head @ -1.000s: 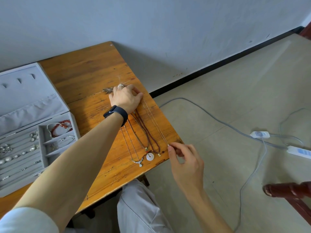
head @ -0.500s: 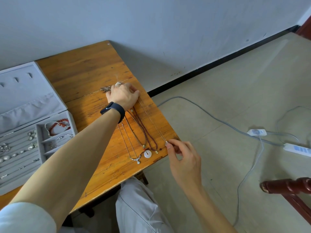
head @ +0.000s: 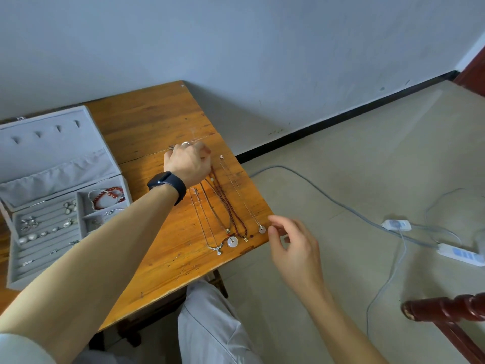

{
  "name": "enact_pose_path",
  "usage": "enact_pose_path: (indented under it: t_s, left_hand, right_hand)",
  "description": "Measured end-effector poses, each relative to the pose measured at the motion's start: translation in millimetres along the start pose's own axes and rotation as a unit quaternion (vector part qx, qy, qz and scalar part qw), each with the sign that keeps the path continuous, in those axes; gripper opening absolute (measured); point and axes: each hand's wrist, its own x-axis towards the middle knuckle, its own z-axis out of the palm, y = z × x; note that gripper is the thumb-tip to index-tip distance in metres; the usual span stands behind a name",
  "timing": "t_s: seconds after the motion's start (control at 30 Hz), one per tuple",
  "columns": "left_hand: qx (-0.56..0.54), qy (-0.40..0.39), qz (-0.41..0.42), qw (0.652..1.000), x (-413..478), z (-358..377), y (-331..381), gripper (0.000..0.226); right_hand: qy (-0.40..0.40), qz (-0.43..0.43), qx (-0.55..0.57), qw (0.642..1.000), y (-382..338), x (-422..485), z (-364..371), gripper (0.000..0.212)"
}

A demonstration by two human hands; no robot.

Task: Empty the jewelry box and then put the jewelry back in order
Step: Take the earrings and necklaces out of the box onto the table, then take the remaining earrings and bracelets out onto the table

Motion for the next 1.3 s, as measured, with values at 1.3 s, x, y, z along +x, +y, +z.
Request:
enact_pose_path:
  t_s: [1.3]
  left_hand:
    - [0.107,0.151,-0.202,0.962,-191,-109,-247,0.039]
  right_hand:
    - [-0.253,-0.381,-0.084,0.885,-255,45,193,0.032]
